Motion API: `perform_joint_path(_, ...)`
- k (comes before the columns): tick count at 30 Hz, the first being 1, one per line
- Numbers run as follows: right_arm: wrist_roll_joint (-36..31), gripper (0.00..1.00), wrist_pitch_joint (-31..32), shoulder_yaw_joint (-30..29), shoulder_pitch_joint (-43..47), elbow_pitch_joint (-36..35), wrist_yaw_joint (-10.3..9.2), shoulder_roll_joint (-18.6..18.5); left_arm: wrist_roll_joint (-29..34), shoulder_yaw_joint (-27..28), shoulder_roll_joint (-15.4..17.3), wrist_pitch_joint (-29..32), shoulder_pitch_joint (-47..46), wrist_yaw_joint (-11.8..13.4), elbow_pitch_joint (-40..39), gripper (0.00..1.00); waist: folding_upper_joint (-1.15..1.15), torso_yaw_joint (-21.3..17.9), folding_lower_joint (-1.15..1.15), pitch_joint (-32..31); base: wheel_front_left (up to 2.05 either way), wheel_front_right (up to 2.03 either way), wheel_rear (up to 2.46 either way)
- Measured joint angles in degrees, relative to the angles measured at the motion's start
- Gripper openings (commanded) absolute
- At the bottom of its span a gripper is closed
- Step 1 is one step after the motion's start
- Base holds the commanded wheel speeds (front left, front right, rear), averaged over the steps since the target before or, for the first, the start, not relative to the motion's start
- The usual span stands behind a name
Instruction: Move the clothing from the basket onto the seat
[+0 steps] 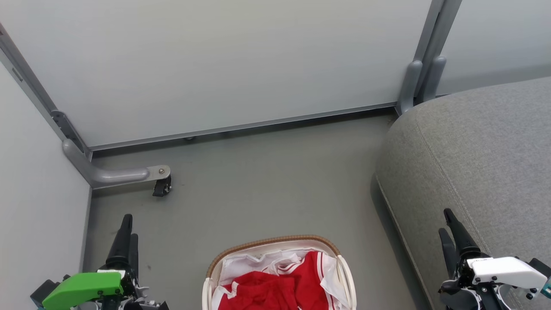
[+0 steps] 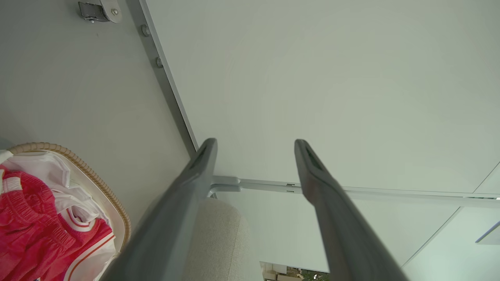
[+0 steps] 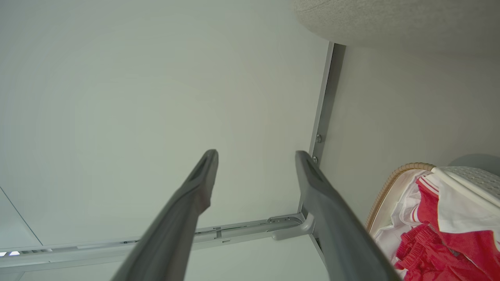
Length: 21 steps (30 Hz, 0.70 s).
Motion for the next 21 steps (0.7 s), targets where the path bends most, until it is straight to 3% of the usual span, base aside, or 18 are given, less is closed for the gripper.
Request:
perform_joint_path(12,-12.37,1.00,-2.93,-0.96,0.16,-1.52,0.00,-0.13,6.73,-0.34,0.00,-2.98,0.48,0.00,-1.29,1.00,0.00,0.15,0.00,-0.14,0.00,0.00,0.00)
perform_joint_path(21,-24.43,1.00,-4.93,-0.07,0.62,-4.82,0.00,-0.21,18.03,-1.21,0.04,-4.91,0.51,0.58,-4.10,1.00,0.00,0.30,0.00,-0.21,0.00,0.00,0.00)
